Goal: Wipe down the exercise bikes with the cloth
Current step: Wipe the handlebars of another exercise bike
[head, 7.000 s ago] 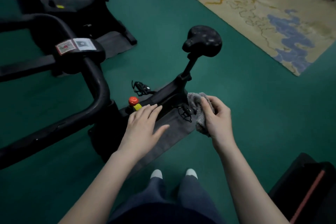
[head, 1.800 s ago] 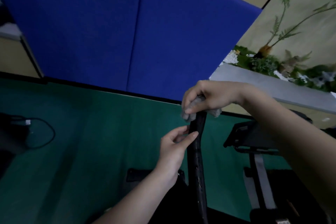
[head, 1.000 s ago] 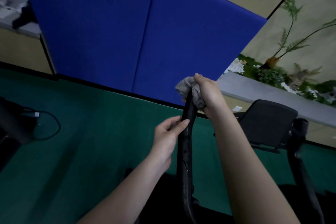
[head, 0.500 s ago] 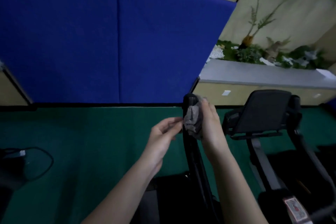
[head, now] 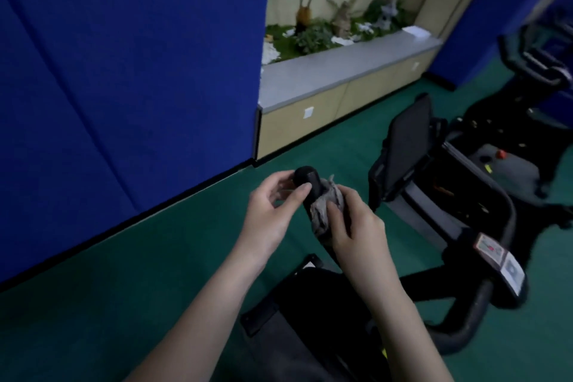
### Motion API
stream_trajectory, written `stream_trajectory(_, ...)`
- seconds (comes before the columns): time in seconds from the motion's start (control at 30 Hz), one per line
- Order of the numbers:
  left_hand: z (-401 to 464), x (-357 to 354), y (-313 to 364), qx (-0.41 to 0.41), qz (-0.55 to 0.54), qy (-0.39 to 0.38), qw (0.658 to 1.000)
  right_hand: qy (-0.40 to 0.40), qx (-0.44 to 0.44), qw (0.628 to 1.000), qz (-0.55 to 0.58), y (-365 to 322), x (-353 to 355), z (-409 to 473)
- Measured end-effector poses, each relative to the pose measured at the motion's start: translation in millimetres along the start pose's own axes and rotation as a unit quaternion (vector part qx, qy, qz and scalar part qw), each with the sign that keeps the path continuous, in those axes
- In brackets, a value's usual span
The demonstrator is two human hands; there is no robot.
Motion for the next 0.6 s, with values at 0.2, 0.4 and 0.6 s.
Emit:
stream_trajectory(0.2, 2.1, -1.2, -2.6, 0.023, -0.035, -0.035, 0.999, 0.003, -0.069, 0.996, -0.057, 20.1, 3.1, -26.6)
stream_trajectory(0.4, 0.1, -0.6, -4.8, 0.014, -0.009, -0.034, 0.999, 0.014, -0.072, 0.994, -0.079, 12.9, 1.0, -30.8)
stream_trajectory(0.6, -4.3, -1.6, -4.0, 0.016, 0.027, -0.031, 0.999, -0.002, -0.096, 0.993, -0.070, 31.9, 14.6, -38.2)
Point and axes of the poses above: each hand's wrist, its own z-axis towards the middle knuckle, its own x-axis out of the back of the hand, y = z × x, the point moved 7 cm from there along z, towards the middle knuckle, and after that the axes turned 8 degrees about -x, right-handed, at the moved point
